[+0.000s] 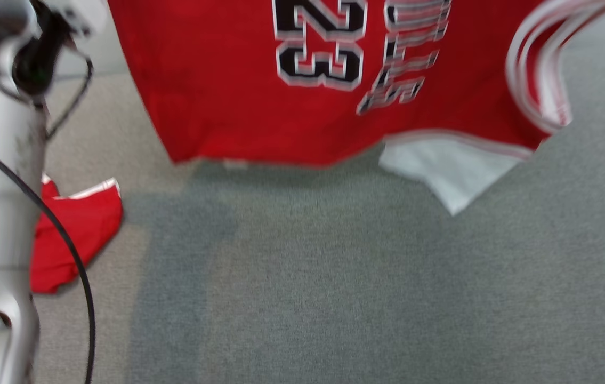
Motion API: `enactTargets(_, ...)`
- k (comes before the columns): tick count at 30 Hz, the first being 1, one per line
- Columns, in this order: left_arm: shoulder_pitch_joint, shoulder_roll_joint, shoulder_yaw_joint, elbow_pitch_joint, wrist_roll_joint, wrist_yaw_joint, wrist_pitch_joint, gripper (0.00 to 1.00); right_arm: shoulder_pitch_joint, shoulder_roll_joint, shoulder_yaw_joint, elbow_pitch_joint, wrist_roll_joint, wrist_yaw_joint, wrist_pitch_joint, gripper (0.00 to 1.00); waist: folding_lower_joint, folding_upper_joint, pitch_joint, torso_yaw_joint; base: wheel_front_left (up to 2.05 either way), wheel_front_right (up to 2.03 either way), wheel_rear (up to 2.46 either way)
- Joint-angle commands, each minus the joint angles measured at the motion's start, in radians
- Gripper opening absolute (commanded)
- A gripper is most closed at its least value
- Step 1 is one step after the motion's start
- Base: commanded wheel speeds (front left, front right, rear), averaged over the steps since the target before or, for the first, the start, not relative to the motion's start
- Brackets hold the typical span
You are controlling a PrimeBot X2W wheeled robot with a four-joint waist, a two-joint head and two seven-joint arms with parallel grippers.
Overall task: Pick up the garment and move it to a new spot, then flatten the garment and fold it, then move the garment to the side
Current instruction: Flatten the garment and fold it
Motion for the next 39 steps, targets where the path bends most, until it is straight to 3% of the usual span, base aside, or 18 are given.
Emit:
enactTargets(1,-0.058,0.006,0.003,-0.001,0.007,0.003,-0.002,0.0,-0.048,0.008,0.002,0.01,-0.02,0.0,-0.015,0.0,0.0,0.0,0.114,-0.009,0.0,0.0,0.0)
enactTargets(5,-0.193,-0.004,-0.015,0.041,0.047,0.008,-0.073,0.0,-0.206,0.056,0.006,0.083,-0.083,0.0,-0.114,0.0,0.0,0.0,0.229,-0.018,0.0,0.0,0.0)
enactTargets(10,-0.372,-0.04,-0.006,0.112,0.079,0.019,-0.267,0.0,-0.371,0.106,0.014,0.151,-0.126,0.0,-0.292,0.0,0.0,0.0,0.339,-0.026,0.0,0.0,0.0)
enactTargets(14,-0.456,-0.075,-0.022,0.187,0.104,0.01,-0.417,0.0,-0.417,0.11,0.055,0.09,-0.1,0.0,-0.378,0.0,0.0,0.0,0.373,-0.014,0.0,0.0,0.0)
enactTargets(26,-0.396,-0.1,-0.044,0.402,0.123,-0.004,-0.497,0.0,-0.151,0.065,0.108,0.026,0.016,0.0,-0.39,0.0,0.0,0.0,0.466,-0.024,0.0,0.0,0.0)
enactTargets(39,-0.152,-0.072,-0.024,0.421,0.147,-0.016,-0.499,0.0,0.168,0.081,0.177,-0.015,0.216,0.0,-0.389,0.0,0.0,0.0,0.429,-0.044,0.0,0.0,0.0)
